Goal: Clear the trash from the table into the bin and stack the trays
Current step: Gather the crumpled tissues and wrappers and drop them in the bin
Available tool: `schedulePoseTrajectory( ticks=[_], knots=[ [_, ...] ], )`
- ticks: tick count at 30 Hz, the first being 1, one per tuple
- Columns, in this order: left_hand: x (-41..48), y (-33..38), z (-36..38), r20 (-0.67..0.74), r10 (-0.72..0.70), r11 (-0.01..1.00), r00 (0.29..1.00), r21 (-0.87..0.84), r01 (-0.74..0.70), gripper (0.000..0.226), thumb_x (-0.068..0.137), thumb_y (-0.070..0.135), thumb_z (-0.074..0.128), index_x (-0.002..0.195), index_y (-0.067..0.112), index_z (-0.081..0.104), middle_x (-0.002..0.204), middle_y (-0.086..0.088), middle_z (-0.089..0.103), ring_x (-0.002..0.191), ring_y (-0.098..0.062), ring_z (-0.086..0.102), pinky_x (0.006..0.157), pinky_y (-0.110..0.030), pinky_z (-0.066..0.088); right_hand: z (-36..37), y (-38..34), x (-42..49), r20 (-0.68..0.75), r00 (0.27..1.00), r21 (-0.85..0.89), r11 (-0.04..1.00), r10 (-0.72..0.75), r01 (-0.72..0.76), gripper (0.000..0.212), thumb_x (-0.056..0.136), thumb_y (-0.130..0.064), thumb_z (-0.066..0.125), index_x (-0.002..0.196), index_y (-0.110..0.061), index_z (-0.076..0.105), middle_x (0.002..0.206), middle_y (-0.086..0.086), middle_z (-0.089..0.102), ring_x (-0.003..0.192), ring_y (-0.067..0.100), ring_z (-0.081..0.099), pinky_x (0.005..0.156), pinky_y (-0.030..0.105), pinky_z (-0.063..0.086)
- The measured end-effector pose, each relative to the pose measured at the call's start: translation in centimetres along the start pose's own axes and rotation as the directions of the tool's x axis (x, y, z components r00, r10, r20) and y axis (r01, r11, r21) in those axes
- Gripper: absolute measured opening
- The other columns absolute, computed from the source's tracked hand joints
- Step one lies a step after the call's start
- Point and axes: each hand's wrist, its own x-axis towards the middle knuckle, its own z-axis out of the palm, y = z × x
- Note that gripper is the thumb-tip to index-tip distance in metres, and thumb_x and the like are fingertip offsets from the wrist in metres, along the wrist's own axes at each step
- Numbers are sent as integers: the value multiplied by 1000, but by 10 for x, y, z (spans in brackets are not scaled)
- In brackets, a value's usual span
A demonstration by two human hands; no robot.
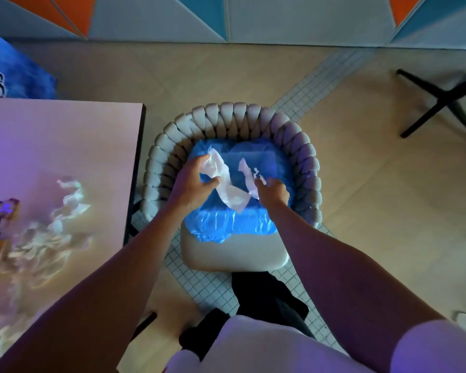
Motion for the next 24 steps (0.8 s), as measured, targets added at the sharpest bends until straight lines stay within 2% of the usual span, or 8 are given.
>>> schedulePoseTrajectory(
  ticks=[2,5,8,13,17,19,22,24],
  knots=[
    [-6,-10,2,3,-16,999,1000,48,16,67,91,31,77,151,20,48,153,1,52,139,-14,48,110,-18,31,-1,3,0,-9,1000,-37,999,14,-15,45,96,-47,55,112,-7,69,115,17,71,112,36,65,88,34,49],
    [-23,-23,0,3,-44,999,999,18,44,61,93,31,76,148,17,53,151,0,54,139,-14,50,113,-21,35,-1,6,-5,9,999,-94,995,35,-34,42,95,-39,56,116,-5,70,118,18,70,113,37,65,87,34,49],
    [-40,-35,-2,14,-68,998,998,-13,68,52,94,30,74,142,17,59,146,1,60,136,-13,54,114,-26,40,2,5,-15,-8,1000,-129,992,12,-13,32,93,-29,56,104,-3,71,106,19,71,104,40,66,78,34,48],
    [-66,-52,-10,1,-117,989,993,-94,117,41,95,31,72,135,23,65,137,4,66,132,-10,58,107,-24,44,6,-3,-34,-3,1000,-105,994,-26,26,23,88,-24,58,82,-5,68,82,16,64,89,36,65,79,39,55],
    [-87,-64,-17,-53,-124,985,991,-129,116,40,96,31,72,134,23,66,136,4,67,130,-10,59,100,-19,40,15,-12,-49,26,997,-128,989,-72,75,26,89,-23,56,92,-3,72,93,17,71,95,38,65,79,36,53],
    [-101,-73,-21,-75,-140,980,987,-152,127,41,96,32,71,135,21,65,136,2,67,130,-11,59,101,-20,41,23,-18,-58,57,993,-160,981,-106,114,24,92,-26,56,94,-7,72,99,15,70,99,36,63,75,31,45],
    [-123,-87,-27,-106,-172,969,979,-195,149,41,95,29,72,135,20,66,137,0,67,130,-13,61,106,-26,46,35,-25,-79,96,983,-172,970,-158,173,19,89,-25,56,71,-17,54,75,1,53,84,28,50,65,29,37],
    [-140,-97,-32,-132,-189,964,973,-211,159,41,95,27,72,135,19,66,137,1,67,130,-13,61,105,-23,46,44,-28,-94,110,972,-199,953,-209,228,11,87,-22,56,80,-13,59,76,4,57,83,32,55,67,32,44]
  ],
)
